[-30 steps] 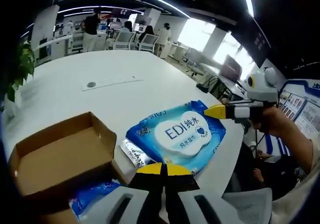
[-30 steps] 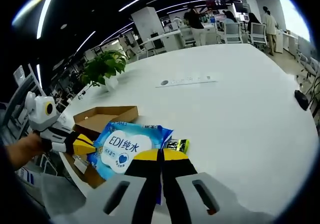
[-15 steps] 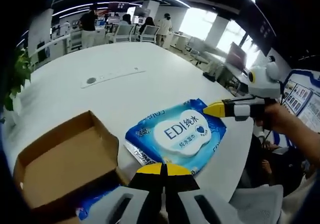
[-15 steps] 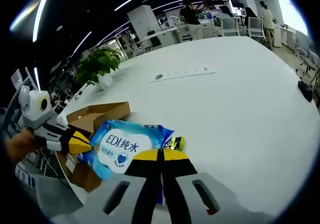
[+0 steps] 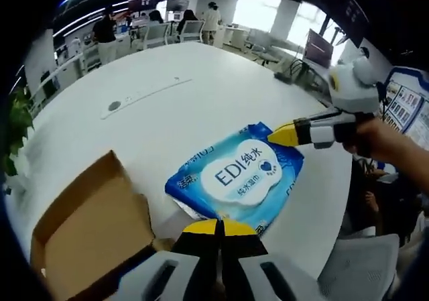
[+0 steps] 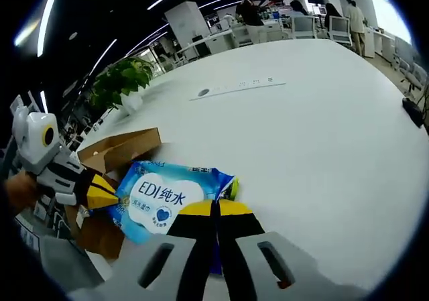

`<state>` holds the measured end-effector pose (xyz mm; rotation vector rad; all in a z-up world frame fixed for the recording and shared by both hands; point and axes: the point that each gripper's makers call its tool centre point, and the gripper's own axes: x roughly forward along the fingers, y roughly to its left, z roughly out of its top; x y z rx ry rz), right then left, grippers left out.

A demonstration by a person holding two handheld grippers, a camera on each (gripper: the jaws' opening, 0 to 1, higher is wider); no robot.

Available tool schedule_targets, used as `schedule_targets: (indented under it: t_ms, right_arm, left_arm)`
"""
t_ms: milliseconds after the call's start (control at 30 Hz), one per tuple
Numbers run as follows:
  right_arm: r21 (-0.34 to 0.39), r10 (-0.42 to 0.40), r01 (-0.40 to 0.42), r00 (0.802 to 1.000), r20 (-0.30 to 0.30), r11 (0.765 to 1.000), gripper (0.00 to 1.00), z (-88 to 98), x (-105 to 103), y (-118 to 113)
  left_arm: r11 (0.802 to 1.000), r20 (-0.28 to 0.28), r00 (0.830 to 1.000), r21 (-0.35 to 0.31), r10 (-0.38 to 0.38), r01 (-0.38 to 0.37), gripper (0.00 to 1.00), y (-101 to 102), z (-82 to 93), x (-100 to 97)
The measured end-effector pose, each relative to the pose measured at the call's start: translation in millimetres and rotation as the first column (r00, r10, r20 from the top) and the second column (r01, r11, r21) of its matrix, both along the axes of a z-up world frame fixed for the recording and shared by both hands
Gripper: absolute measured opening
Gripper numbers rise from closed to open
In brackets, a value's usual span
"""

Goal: Operate the shoe box by opening the lid, removing the specified soft item, and placing it in the target area until the item is outside and the box remains undamaged.

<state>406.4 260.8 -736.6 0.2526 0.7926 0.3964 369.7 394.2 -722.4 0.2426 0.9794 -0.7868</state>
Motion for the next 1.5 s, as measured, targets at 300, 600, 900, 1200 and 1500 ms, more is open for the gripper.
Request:
schedule_targets:
  t_ms: [300,600,900,1200,1500]
  right_arm:
    - [0.015,-0.004,0.004,1.0,-0.009,1.0,0.0,-10.4,2.0,3.3]
    - [0.013,-0.001,0.002,1.0,-0.006,1.0,0.0,-16.5,3.8,6.4]
    - [0.034,-0.02,0.02,1.0,0.0,0.999,0.0,-13.0,2.7,8.0]
    - [0.043,-0.043,0.043,0.999,-0.001,0.998,0.0,-10.1,2.7,7.7]
    - [0.024,-0.053,0.053,0.999,0.01,0.998,0.02,-6.7,1.0,1.5]
  left_arm:
    - [0.995,0.015,0.999,0.083,-0.051,0.05,0.0,3.1,-7.3,2.5]
    - [0.987,0.025,0.996,0.135,-0.086,0.082,0.0,6.0,-15.4,2.5]
    - [0.976,0.018,0.994,0.193,-0.11,0.104,0.0,8.6,-22.1,-1.2]
    - [0.964,0.033,0.99,0.234,-0.135,0.123,0.05,13.0,-25.2,-4.1]
    - [0.962,0.049,0.987,0.235,-0.155,0.14,0.13,12.1,-19.9,-7.2]
